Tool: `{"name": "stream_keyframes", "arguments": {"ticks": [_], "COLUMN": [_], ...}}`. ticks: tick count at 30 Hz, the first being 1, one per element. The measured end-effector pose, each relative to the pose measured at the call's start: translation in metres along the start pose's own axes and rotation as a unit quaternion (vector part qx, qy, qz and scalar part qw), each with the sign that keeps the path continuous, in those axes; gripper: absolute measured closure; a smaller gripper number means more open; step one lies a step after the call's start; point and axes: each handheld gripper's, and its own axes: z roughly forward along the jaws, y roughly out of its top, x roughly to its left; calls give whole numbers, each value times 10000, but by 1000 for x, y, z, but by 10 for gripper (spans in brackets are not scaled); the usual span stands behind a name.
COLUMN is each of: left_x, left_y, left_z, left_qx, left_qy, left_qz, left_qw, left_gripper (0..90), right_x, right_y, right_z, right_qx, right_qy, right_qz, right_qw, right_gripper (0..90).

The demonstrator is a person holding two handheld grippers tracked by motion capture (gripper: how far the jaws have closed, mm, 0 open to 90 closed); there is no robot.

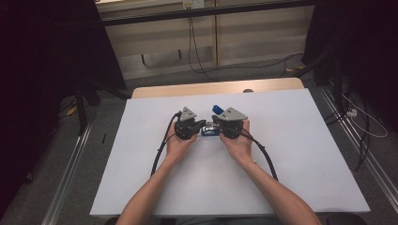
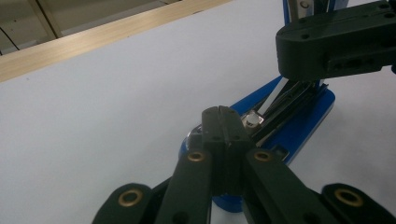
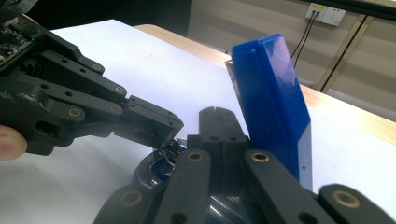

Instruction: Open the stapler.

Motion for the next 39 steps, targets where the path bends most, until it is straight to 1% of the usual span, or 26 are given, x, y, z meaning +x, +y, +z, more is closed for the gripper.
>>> {"name": "stream_keyframes", "arguments": {"ticks": [3, 4, 10, 12, 14, 15, 16, 17, 24, 28, 32, 33, 39], "left_x": [0, 0, 0, 0, 0, 0, 0, 0, 0, 0, 0, 0, 0], "left_y": [0, 0, 0, 0, 0, 0, 0, -1, -1, -1, -1, -1, -1], "left_z": [0, 0, 0, 0, 0, 0, 0, 0, 0, 0, 0, 0, 0], "left_qx": [3, -15, -6, -17, -10, -21, -30, -30, -40, -31, -29, -30, -35], "left_qy": [0, -8, 4, 3, 3, 4, 0, 5, 15, 15, 20, 17, 15], "left_qz": [30, 34, 55, 57, 48, 50, 44, 43, 26, 37, 42, 39, 27], "left_qw": [10000, 10000, 10000, 10000, 10000, 10000, 10000, 10000, 10000, 10000, 10000, 10000, 10000], "left_gripper": [900, 900, 900, 900, 900, 900, 900, 900, 900, 900, 900, 900, 900], "right_x": [1, 2, 3, 1, -1, -4, -7, -9, -12, -12, -14, -16, -16], "right_y": [0, -1, -2, -1, 0, 0, 1, 1, 2, 2, 3, 4, 3], "right_z": [0, 0, 1, -1, -2, -4, -6, -7, -10, -10, -12, -13, -14], "right_qx": [-16, -43, -87, -129, -134, -144, -153, -165, -209, -220, -269, -275, -268], "right_qy": [-47, -104, -164, -272, -252, -328, -338, -352, -377, -394, -488, -478, -482], "right_qz": [11, -14, 4, 27, 73, 68, 130, 100, 227, 224, 200, 242, 239], "right_qw": [10000, 9999, 9998, 9995, 9996, 9993, 9992, 9992, 9988, 9987, 9982, 9982, 9982], "right_gripper": [900, 900, 900, 900, 900, 900, 900, 900, 900, 900, 900, 900, 900]}}
